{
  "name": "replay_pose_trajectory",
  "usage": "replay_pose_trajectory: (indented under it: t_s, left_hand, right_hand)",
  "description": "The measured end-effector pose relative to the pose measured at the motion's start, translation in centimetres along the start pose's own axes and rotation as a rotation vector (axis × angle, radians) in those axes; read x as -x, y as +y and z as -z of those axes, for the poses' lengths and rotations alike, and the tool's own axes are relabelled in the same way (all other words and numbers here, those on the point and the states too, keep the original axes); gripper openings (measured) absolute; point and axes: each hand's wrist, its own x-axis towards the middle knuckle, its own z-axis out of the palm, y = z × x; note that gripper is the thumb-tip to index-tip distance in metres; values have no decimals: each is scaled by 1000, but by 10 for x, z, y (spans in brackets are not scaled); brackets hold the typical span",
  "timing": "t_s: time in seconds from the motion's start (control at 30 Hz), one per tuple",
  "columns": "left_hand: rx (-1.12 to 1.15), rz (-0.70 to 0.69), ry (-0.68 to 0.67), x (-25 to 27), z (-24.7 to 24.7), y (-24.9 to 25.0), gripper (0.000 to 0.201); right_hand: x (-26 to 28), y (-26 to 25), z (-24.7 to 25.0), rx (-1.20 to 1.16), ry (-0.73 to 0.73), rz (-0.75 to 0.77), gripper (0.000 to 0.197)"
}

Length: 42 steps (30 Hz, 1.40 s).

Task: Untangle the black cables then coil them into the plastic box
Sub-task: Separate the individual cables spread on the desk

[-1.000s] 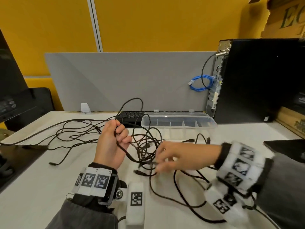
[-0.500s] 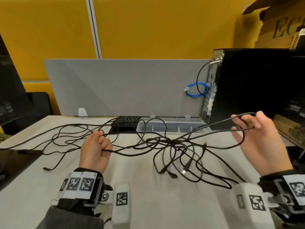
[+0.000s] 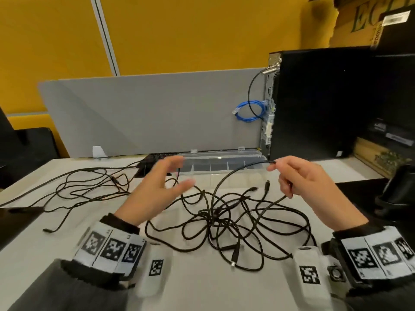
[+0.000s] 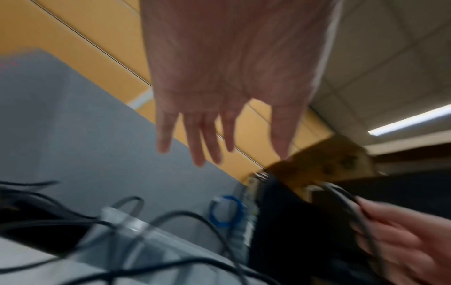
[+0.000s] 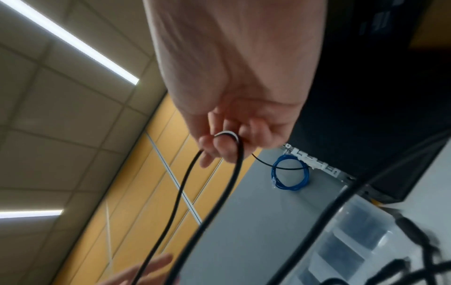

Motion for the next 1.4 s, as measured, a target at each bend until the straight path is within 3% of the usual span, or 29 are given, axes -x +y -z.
replay_pose_trajectory:
  t_s: [0.07,0.13,0.2,0.37,0.47,0.53,0.67,0.93,1.03,1.13,1.23,1.3,1.4]
  left_hand:
    - [-65,-167,-393,4,-22,20,60]
    - [-159,-237,-698,5,-45,23,46]
    - [-228,-244,-750,1,-57,15,23]
    - [-247,-133,-475,-10,-47,-10,16]
    - [-120,-134,-470,-12,-39,-16,13]
    - [-63,-141,-445,-14,-33,-19,12]
    - [55,-91,-428,-14,-24,-25,19]
    - [296,37,-297,-13,-15,-24,41]
    - [312,50,-44,-18,-10,-28,41]
    - [666,116,202,-24,6,-26,36]
    - [978,176,199,-26,29,-22,37]
    - [922,201,184,-26,39,-21,37]
    - [575,101,258,-23,46,-22,35]
  right_hand:
    - [5,-6,-2,6,-205,-28,21]
    - [9,-8,-3,-74,-409,-64,22]
    - [10,-10,-2,-288,-442,-51,24]
    - [4,-8,16,-840,-128,8,42]
    - [0,-2,22,-1044,78,-23,38]
    - [-1,2,25,-1100,203,-32,31]
    - [-1,7,31,-998,370,-20,19]
    - [1,4,27,-936,415,29,16]
    - [0,5,29,-727,353,-4,14]
    - [-4,6,25,-317,210,-156,18]
    - [-6,8,19,-167,147,-222,22]
    - [-7,10,19,-133,191,-215,26]
    - [-8,13,20,-130,275,-150,31]
